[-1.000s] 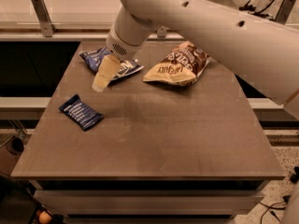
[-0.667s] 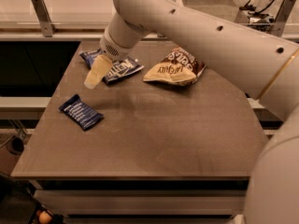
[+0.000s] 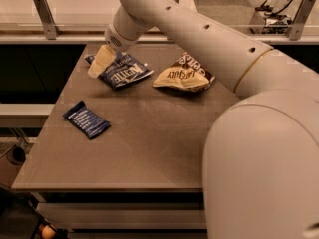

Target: Pick blue chip bag

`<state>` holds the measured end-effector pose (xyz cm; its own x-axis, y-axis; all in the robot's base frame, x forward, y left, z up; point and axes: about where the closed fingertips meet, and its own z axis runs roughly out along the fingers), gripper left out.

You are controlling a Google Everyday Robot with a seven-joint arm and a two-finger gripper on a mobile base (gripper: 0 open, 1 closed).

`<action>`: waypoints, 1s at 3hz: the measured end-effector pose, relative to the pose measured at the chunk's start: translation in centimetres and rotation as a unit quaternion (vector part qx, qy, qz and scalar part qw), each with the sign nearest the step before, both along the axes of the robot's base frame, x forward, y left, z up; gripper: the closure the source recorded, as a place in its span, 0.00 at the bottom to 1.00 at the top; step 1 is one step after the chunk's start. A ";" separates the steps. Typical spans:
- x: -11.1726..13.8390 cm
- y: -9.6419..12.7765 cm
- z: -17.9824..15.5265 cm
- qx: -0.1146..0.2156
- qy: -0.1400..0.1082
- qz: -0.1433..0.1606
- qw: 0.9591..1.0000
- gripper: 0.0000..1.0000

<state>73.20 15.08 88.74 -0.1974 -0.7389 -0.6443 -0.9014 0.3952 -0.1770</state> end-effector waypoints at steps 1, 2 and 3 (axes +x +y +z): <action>2.8 0.4 -0.1 -0.004 -0.009 -0.002 1.000 0.00; 3.7 0.1 -1.4 -0.002 -0.004 -0.008 1.000 0.00; 3.8 -2.0 -3.8 -0.015 0.013 -0.025 0.999 0.00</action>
Offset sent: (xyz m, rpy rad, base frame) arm 0.0416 -0.0087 -0.0459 -0.0155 0.0225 -0.0352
